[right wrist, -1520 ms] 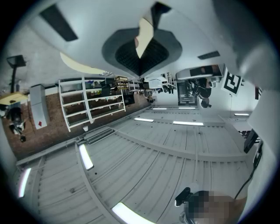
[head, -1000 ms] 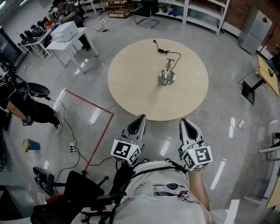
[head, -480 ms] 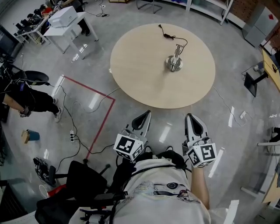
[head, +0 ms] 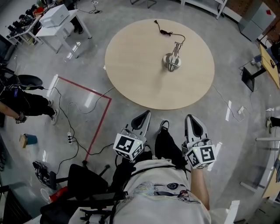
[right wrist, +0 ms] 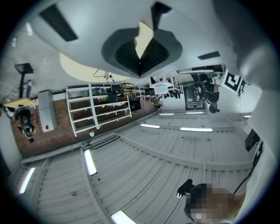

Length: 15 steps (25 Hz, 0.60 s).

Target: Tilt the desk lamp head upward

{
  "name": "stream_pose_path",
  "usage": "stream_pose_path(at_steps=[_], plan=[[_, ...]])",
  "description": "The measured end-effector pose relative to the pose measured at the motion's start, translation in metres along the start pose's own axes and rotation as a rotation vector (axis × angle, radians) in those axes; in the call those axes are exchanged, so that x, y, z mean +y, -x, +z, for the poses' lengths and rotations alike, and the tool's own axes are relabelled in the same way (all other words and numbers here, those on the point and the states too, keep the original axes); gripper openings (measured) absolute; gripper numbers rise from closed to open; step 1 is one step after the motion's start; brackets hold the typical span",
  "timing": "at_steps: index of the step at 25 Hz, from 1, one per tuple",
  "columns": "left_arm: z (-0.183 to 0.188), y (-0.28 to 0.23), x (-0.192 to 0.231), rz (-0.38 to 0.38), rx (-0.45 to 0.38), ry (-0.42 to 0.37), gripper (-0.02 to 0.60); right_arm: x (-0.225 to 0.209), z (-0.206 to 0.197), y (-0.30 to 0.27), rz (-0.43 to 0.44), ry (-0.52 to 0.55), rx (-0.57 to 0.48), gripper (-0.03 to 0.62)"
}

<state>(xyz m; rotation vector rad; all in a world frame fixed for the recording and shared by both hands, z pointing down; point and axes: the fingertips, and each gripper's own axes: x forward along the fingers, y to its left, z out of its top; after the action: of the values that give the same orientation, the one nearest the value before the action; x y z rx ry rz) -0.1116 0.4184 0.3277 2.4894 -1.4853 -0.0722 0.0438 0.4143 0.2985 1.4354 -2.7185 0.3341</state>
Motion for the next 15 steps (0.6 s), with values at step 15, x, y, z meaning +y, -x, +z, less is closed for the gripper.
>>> stream_pose_path(at_steps=[15], plan=[[0.015, -0.192, 0.080, -0.014, 0.096, -0.046, -0.009, -0.110, 0.040, -0.152, 0.143, 0.047, 0.027, 0.003]])
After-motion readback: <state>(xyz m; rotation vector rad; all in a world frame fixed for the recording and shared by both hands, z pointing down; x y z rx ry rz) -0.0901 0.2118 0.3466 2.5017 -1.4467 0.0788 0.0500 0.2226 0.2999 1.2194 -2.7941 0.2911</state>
